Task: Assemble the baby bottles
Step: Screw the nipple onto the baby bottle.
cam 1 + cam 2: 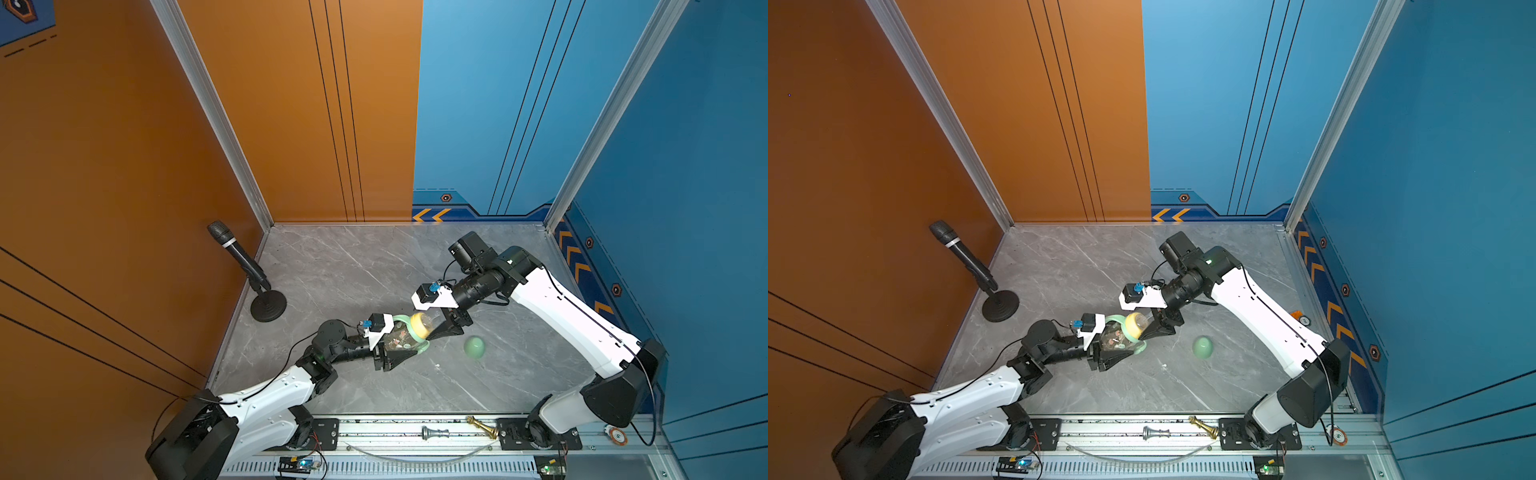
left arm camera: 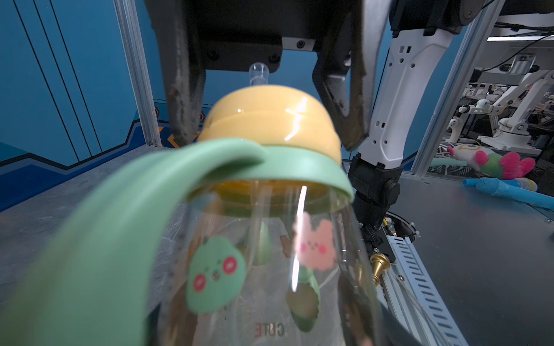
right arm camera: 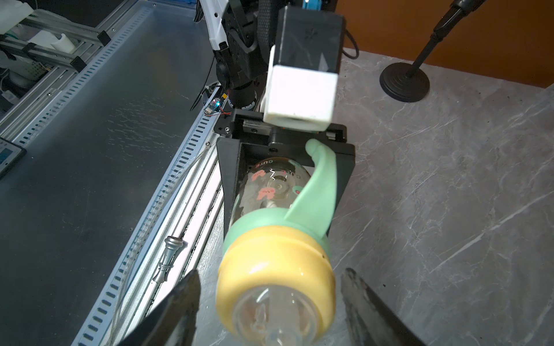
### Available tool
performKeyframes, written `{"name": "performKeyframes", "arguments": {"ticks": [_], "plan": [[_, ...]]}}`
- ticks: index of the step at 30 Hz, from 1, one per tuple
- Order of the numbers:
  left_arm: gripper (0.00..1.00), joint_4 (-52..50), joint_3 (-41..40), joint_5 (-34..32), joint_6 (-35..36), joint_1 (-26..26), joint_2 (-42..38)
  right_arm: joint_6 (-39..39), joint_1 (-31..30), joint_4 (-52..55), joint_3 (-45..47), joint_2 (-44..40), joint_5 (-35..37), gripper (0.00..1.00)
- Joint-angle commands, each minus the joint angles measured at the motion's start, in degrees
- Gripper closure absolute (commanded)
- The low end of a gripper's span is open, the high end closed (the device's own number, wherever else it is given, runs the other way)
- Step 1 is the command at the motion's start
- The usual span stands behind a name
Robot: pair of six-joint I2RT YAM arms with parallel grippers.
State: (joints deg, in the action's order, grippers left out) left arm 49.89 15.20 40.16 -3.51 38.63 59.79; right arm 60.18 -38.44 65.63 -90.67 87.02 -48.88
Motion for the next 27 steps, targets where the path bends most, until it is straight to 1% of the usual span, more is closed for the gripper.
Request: {"name": "performKeyframes", "arguments": {"ticks": [1,2,6,9,10,12,14,15,16,18,19,20,22,23,24,26,27], "plan": [[1.0,2.25,1.98,1.24,-0.44,-0.21,-0.38,0.33,-0.87,2.16,0.47,1.22,0.85,0.3],[1.0,2.28,2.01,1.4,-0.48,-0.22,-0.29,0.04,-1.09,1.99,0.38,1.3,0.74,0.32],[1.0,2.26,2.02,1.07,-0.34,-0.31,-0.7,-0.44,-1.28,1.43,0.99,1.51,0.82,0.32],[1.0,2.24,1.87,0.41,-0.13,-0.4,-1.08,-1.33,-1.38,1.24,0.73,1.91,0.15,0.38],[1.0,2.57,1.76,-0.04,-0.02,-0.4,-1.16,-1.85,-1.38,0.89,0.77,1.92,0.12,0.43],[1.0,3.02,1.43,-2.23,1.05,-0.24,-1.33,-5.5,-1.38,-0.67,0.26,2.6,0.19,0.58],[1.0,3.61,0.69,-7.34,3.31,0.24,-1.64,-9.52,-1.38,-1.39,-0.89,3.53,0.09,0.67],[1.0,3.98,0.13,-10.54,5.08,0.74,-1.9,-12.35,-1.38,-2.39,-1.45,3.83,0.25,0.74],[1.0,3.99,-0.12,-13.99,7.48,1.48,-2.17,-17.75,-1.38,-4.87,-1.69,4.02,0.24,0.79],[1.0,4.07,-0.9,-24.16,12.78,4.11,-2.81,-30.05,-1.38,-9.61,-2.45,4.7,2.28,0.81],[1.0,4.08,-1.05,-28.74,16.03,5.69,-2.88,-34.94,-1.38,-11.36,-2.82,4.95,3.47,0.82],[1.0,4.05,-1.05,-31.45,18.08,6.73,-2.93,-40.87,-3.06,-13.12,-2.99,5.31,4.7,0.78],[1.0,4.17,-0.88,-34.98,20.8,7.71,-3.17,-45.57,-4.28,-12.76,-4.29,5.87,6.48,0.7],[1.0,4.16,-1.0,-35.72,22.01,8.05,-3.27,-49.37,-4.54,-13.23,-4.82,6.12,9.16,0.66],[1.0,4.13,-1.18,-35.96,22.4,8.02,-3.49,-51.81,-4.15,-13.46,-5.75,6.55,9.96,0.58],[1.0,4.08,-1.76,-34.53,21.81,7.34,-3.67,-58.32,-3.07,-15.22,-7.26,6.33,13.36,0.56],[1.0,4.16,-2.04,-34.19,21.55,7.33,-3.72,-61.89,-2.2,-15.87,-8.67,6.32,14.48,0.49]]}}
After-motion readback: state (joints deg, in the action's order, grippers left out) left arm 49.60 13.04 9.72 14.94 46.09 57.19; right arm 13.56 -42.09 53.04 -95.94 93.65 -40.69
